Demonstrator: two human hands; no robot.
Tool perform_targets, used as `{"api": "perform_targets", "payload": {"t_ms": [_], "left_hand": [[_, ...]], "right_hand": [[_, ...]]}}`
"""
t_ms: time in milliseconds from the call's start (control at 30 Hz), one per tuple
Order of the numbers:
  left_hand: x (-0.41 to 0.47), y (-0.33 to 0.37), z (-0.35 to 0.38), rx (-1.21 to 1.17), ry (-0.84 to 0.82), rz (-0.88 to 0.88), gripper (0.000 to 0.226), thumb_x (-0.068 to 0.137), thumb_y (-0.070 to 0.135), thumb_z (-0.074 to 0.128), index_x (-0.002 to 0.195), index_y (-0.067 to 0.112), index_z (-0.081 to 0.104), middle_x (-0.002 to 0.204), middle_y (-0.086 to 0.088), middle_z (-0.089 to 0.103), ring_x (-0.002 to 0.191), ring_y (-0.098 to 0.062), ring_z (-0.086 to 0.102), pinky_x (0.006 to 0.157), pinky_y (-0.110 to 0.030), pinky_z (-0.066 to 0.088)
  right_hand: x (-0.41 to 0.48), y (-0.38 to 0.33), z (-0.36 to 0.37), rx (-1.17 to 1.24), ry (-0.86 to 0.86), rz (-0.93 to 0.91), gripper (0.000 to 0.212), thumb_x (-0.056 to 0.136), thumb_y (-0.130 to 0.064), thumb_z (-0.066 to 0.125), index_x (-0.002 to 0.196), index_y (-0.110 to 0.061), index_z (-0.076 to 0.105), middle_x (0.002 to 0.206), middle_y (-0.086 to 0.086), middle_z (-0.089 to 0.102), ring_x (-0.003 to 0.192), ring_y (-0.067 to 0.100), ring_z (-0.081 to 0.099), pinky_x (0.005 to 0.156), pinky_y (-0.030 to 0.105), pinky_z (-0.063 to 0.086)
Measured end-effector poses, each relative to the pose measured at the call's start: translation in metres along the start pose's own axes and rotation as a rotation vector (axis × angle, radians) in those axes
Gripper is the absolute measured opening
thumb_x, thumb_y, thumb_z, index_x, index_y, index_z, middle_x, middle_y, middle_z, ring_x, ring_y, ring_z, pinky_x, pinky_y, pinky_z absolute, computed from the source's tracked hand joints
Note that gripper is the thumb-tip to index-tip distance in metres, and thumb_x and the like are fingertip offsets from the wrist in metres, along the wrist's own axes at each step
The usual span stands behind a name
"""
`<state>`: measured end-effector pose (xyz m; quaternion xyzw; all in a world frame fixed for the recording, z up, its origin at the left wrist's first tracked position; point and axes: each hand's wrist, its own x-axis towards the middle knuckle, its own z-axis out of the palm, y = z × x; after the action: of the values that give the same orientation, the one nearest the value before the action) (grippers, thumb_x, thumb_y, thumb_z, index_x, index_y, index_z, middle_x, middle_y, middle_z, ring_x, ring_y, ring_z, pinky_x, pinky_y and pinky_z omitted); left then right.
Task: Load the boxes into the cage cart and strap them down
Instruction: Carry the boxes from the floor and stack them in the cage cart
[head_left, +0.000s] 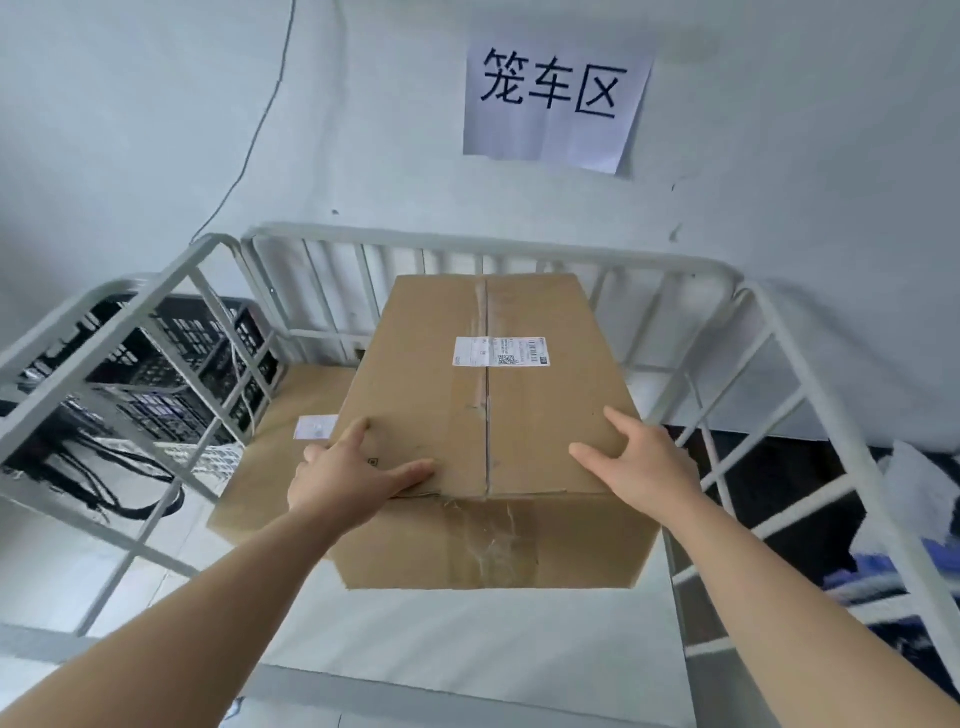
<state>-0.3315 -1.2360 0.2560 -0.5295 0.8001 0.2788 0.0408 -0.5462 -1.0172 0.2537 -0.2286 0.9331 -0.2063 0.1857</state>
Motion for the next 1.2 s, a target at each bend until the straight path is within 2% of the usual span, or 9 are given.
{"api": "perform_targets", "payload": {"t_ms": [433,567,833,1067,1200], "left_hand": [[0.168,-0.036,0.106,0.029,-0.185,-0.074,0.115,0.043,0.092,0.059,0.143,0.050,0.021,0.123,-0.009,0.041,0.111,-0.030,0.052,0.092,-0.041,0.050],[0.211,-0.057,0.141,0.021,-0.212,-0.084,0.113,0.045,0.090,0.061,0.143,0.051,0.021,0.124,-0.007,0.040,0.111,-0.030,0.051,0.091,-0.040,0.050],[0.274,-0.102,0.219,0.020,-0.225,-0.094,0.116,0.038,0.093,0.057,0.140,0.052,0.022,0.107,0.003,0.033,0.108,-0.026,0.052,0.088,-0.038,0.049],[0.315,-0.145,0.275,0.070,-0.214,-0.125,0.121,0.033,0.098,0.050,0.140,0.054,0.016,0.124,-0.003,0.037,0.110,-0.027,0.052,0.088,-0.043,0.050],[0.331,-0.172,0.299,0.089,-0.214,-0.117,0.121,0.037,0.092,0.059,0.140,0.057,0.005,0.131,-0.006,0.031,0.119,-0.028,0.045,0.092,-0.046,0.048]], "right_hand": [[0.131,0.021,0.138,-0.032,-0.136,0.153,0.081,0.074,-0.073,0.053,0.145,-0.041,0.029,0.138,0.002,0.045,0.116,0.025,0.054,0.081,0.033,0.039],[0.162,0.030,0.185,-0.008,-0.160,0.193,0.082,0.072,-0.074,0.054,0.144,-0.044,0.029,0.135,0.001,0.044,0.113,0.025,0.055,0.085,0.034,0.041],[0.205,0.064,0.283,-0.029,-0.193,0.228,0.083,0.073,-0.073,0.054,0.145,-0.043,0.027,0.133,0.002,0.044,0.113,0.027,0.055,0.084,0.034,0.039],[0.230,0.088,0.366,0.008,-0.207,0.236,0.083,0.074,-0.071,0.055,0.146,-0.043,0.024,0.131,0.002,0.043,0.110,0.026,0.056,0.084,0.032,0.039],[0.225,0.102,0.414,0.027,-0.243,0.213,0.088,0.075,-0.069,0.056,0.148,-0.043,0.014,0.125,0.001,0.039,0.089,0.020,0.055,0.074,0.030,0.040]]}}
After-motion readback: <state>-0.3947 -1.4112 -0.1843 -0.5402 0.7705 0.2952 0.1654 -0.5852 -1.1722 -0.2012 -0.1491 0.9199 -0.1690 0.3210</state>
